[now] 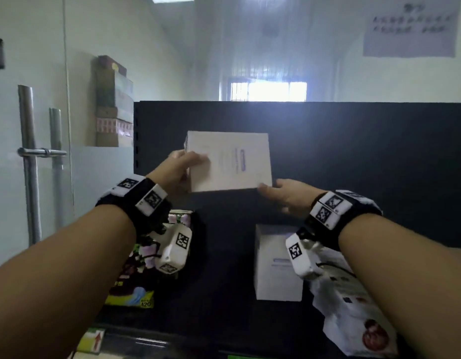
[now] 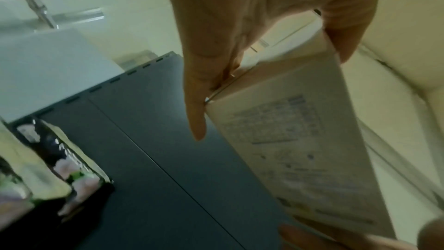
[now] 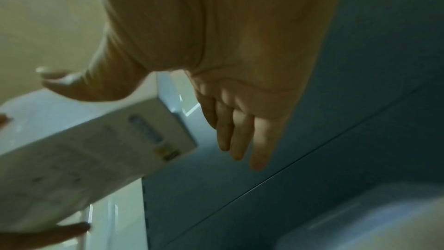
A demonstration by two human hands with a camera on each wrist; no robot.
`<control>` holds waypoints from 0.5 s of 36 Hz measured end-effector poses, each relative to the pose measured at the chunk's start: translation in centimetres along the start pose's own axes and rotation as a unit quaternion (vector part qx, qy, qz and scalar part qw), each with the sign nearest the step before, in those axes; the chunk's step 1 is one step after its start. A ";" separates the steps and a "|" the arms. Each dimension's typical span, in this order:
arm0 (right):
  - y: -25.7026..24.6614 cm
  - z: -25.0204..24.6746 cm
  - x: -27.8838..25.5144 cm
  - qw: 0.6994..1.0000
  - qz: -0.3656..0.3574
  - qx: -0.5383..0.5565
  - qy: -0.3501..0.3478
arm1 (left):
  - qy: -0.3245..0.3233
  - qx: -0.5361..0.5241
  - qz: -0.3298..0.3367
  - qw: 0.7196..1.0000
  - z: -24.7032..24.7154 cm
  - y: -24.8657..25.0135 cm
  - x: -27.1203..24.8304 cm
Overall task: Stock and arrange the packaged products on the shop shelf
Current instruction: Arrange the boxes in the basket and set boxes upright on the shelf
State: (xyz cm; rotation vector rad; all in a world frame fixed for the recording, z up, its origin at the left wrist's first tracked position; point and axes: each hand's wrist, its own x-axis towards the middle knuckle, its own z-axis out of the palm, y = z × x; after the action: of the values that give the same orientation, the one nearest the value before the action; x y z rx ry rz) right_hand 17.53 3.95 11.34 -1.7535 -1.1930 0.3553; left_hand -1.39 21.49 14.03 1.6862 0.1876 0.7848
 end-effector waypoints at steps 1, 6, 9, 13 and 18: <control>-0.1 0.5 0.0 0.997 0.000 0.080 -0.015 | -0.017 -0.043 -0.020 0.999 0.4 -0.3 0.0; -0.4 1.3 0.5 0.970 -0.031 0.243 0.001 | -0.067 -0.149 -0.063 0.985 0.7 -2.4 0.1; -0.2 0.7 0.5 0.975 -0.031 0.214 0.058 | -0.035 -0.041 -0.089 0.995 -0.3 -4.2 0.8; 0.0 0.2 -0.2 0.993 -0.042 -0.029 0.108 | 0.049 0.104 -0.050 0.992 -1.0 -5.4 1.5; 0.3 1.5 -0.6 0.978 -0.045 -0.185 0.089 | 0.047 0.305 0.115 0.944 -0.6 -3.7 0.6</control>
State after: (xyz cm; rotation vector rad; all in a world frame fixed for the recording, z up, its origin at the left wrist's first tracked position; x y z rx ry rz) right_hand 16.44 4.24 10.18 -1.9908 -1.2598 -0.0836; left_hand -0.21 23.38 10.92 2.2851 0.3289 1.0537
